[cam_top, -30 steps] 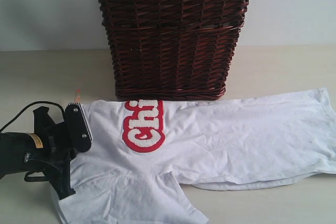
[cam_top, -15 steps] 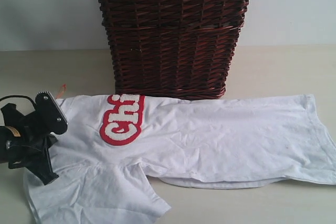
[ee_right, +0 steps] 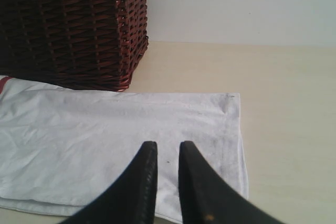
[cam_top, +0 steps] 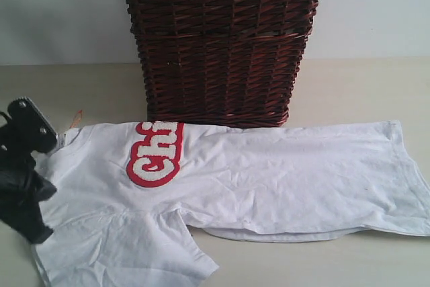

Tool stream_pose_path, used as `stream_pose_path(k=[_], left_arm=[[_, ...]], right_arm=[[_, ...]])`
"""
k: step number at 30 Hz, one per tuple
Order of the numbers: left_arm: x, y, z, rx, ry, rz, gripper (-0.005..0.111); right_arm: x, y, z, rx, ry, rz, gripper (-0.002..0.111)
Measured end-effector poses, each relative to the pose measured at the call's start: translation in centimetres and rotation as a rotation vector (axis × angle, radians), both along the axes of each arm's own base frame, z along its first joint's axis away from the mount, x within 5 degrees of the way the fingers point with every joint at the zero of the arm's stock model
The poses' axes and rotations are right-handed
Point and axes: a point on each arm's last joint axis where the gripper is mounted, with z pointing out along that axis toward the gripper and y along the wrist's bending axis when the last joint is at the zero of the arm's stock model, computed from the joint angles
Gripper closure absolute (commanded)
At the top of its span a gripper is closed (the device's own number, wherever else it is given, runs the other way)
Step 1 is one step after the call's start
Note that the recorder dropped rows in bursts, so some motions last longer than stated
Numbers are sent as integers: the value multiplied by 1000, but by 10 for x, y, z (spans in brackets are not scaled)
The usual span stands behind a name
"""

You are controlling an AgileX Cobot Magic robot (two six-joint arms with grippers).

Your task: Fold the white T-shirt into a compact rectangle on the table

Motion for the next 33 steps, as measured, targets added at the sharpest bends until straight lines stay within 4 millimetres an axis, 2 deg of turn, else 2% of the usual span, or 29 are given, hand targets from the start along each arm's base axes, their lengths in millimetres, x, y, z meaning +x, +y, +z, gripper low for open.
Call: stream_pose_path(k=[3, 6, 8, 11, 13, 16, 20, 23, 26, 30, 33], left_arm=[[-19, -3, -10, 18, 172, -150, 107], [-44, -14, -14, -77, 380, -370, 107], [-57, -22, -11, -171, 456, -497, 107], [-67, -34, 4, -357, 480, -537, 107], [-66, -39, 18, -442, 412, -484, 107], [-62, -40, 43, -535, 279, -312, 107], [-55, -29, 70, -611, 107, 43, 107], [-51, -24, 84, -643, -38, 203, 107], [-50, -24, 86, -636, -167, 306, 107], [-54, -25, 77, -518, -327, 292, 107], [-53, -13, 71, -440, -434, 350, 107]], right_arm=[[0, 0, 0, 0, 0, 0, 92], [0, 0, 0, 0, 0, 0, 92], [0, 0, 0, 0, 0, 0, 92], [0, 0, 0, 0, 0, 0, 92], [0, 0, 0, 0, 0, 0, 92], [0, 0, 0, 0, 0, 0, 92], [0, 0, 0, 0, 0, 0, 92], [0, 0, 0, 0, 0, 0, 92], [0, 0, 0, 0, 0, 0, 92], [0, 0, 0, 0, 0, 0, 92], [0, 0, 0, 0, 0, 0, 92]])
